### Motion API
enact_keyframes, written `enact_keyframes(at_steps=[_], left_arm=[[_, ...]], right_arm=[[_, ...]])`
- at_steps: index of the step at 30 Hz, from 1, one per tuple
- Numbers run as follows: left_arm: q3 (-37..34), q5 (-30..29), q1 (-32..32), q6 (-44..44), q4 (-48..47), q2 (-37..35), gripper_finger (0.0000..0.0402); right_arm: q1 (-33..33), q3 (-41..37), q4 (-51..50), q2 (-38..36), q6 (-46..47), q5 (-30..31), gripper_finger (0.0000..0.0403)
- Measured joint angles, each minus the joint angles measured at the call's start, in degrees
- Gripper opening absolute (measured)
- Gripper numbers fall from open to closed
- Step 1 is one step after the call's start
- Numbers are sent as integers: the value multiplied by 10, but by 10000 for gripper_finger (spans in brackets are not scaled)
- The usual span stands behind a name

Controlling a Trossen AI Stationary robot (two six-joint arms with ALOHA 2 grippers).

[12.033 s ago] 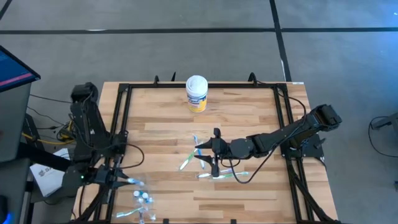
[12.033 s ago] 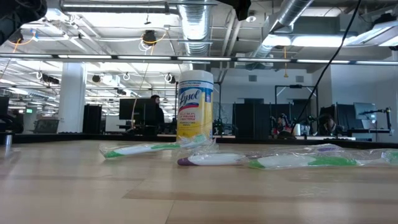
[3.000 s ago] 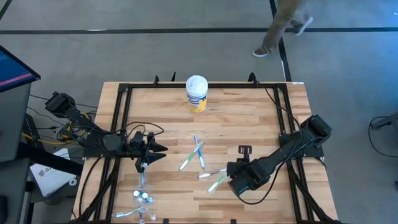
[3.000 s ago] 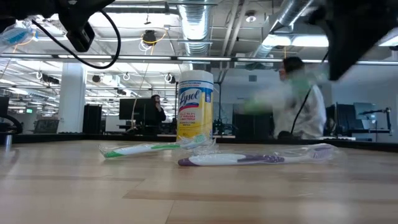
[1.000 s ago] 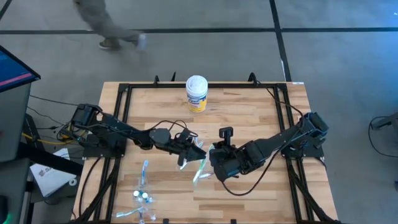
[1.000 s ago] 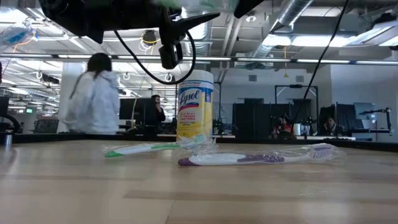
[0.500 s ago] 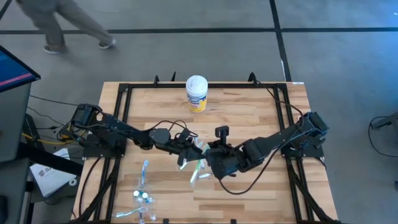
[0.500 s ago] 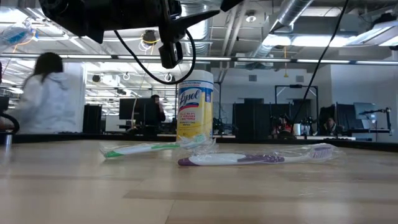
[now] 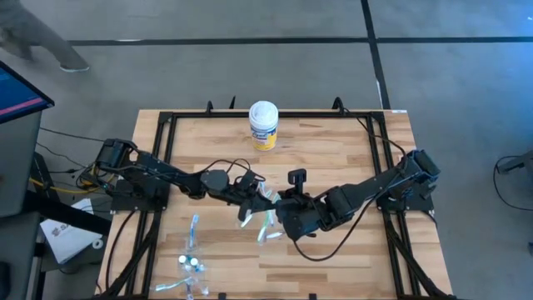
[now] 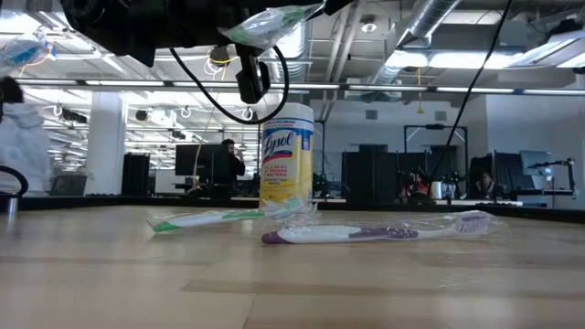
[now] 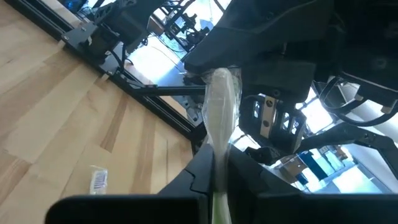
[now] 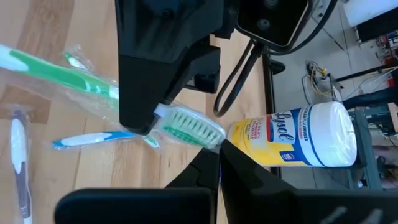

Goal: Pick & Place toothbrushing station
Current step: Put the right green toothbrush into the transparent organizer

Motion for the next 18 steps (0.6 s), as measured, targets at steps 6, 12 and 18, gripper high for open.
enact_keyframes(at_steps=[6, 12, 18], left_arm=[[0, 28, 0, 6, 2, 0, 11], [0, 41, -4, 21, 5, -1, 10], [0, 55, -4, 25, 5, -1, 14]], right_arm=[[6, 0, -2, 0, 0, -2, 9], [17, 0, -29, -1, 4, -2, 69], [26, 0, -56, -1, 48, -2, 117]])
